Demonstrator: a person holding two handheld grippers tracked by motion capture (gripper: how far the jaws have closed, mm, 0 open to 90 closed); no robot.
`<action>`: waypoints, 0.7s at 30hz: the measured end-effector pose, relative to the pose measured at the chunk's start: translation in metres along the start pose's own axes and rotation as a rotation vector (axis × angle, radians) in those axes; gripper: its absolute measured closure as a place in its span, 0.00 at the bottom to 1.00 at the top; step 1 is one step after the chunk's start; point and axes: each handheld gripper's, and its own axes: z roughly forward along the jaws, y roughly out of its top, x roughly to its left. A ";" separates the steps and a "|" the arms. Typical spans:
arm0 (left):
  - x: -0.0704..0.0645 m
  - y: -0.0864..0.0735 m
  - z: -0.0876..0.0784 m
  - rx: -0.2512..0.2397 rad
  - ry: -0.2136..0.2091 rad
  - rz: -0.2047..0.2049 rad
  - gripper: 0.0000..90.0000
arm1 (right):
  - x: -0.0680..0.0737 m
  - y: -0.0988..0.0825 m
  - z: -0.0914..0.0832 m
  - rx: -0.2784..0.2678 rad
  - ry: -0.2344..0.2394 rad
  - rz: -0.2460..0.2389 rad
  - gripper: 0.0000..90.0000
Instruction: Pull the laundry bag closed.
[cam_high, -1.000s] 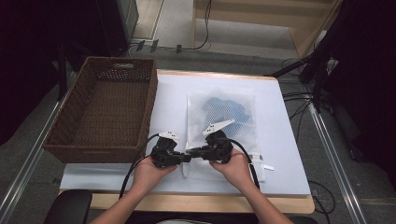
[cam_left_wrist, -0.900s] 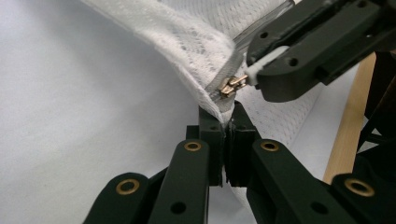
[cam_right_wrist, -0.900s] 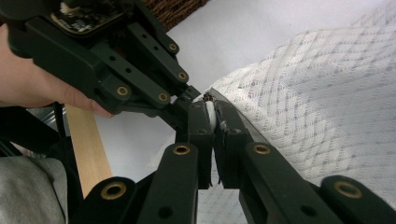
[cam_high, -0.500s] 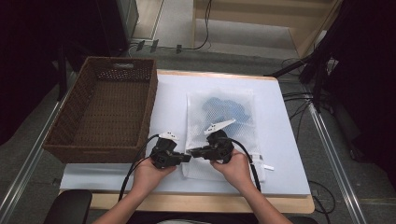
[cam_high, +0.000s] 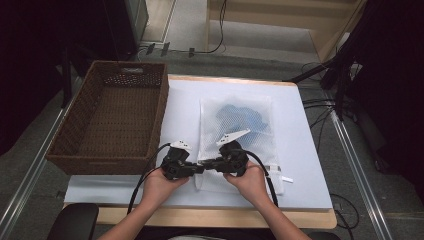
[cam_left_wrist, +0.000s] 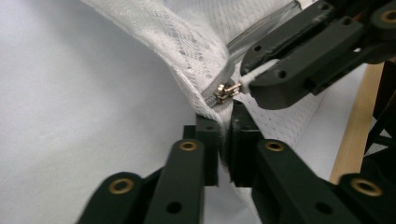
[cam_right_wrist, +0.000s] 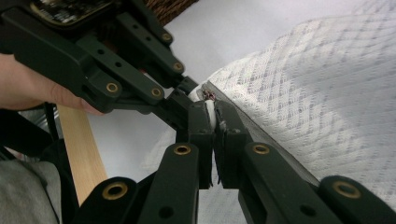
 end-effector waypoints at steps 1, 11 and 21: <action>0.000 0.000 0.000 0.000 -0.001 -0.006 0.93 | 0.000 0.000 0.000 0.002 0.003 0.000 0.98; 0.002 0.002 0.000 0.024 -0.021 -0.028 0.98 | 0.001 0.000 0.000 0.008 0.007 -0.004 0.98; 0.002 0.001 -0.007 -0.011 -0.015 -0.061 0.99 | -0.007 -0.004 0.000 0.008 -0.040 0.016 0.99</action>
